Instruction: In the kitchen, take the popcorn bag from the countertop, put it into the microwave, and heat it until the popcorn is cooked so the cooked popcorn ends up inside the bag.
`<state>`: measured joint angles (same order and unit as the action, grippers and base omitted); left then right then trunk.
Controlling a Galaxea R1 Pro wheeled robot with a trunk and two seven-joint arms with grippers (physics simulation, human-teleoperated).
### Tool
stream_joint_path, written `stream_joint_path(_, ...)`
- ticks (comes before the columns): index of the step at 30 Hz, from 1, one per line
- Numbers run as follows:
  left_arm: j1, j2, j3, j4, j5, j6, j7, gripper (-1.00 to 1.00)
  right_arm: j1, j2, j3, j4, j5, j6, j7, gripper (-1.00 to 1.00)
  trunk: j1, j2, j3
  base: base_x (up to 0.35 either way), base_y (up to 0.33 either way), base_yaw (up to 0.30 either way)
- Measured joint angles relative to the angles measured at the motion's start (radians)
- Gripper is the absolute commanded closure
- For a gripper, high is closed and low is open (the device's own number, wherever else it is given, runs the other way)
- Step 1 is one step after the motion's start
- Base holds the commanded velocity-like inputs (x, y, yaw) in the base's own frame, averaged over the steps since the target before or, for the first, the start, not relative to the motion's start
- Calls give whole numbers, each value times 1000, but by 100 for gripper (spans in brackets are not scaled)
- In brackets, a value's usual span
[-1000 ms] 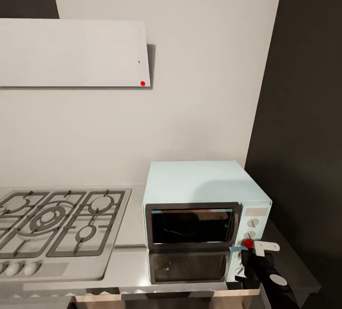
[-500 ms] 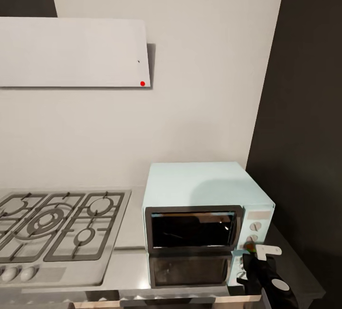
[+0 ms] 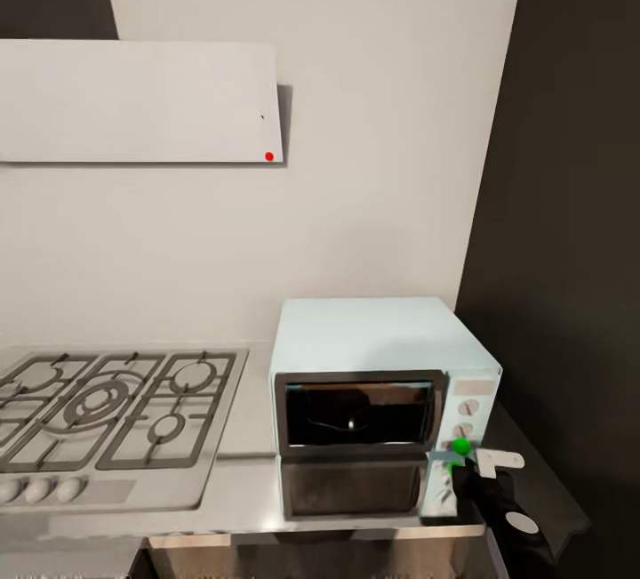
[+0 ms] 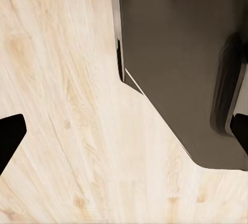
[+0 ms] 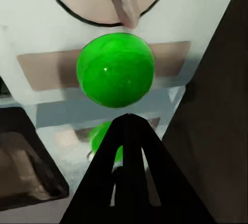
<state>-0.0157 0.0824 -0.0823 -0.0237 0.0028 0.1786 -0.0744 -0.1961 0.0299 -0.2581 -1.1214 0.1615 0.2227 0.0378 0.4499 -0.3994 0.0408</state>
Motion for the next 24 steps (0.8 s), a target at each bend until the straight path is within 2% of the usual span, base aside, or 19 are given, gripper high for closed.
stream_joint_path(11,0,0,0,0,0,0,0,-100,0,0,0,0,0,0,0,100,0,0,0,-8,0,0)
stream_joint_path(12,0,0,0,0,0,0,0,-100,0,0,0,0,0,0,0,-100,0,0,0,0,0,0)
stream_joint_path(21,0,0,0,0,0,0,0,-100,0,0,0,0,0,-1,0,-100,0,0,0,0,0,0)
stream_joint_path(24,0,0,0,0,0,0,0,-100,0,1,0,0,0,-1,1,-100,0,0,0,-164,0,0)
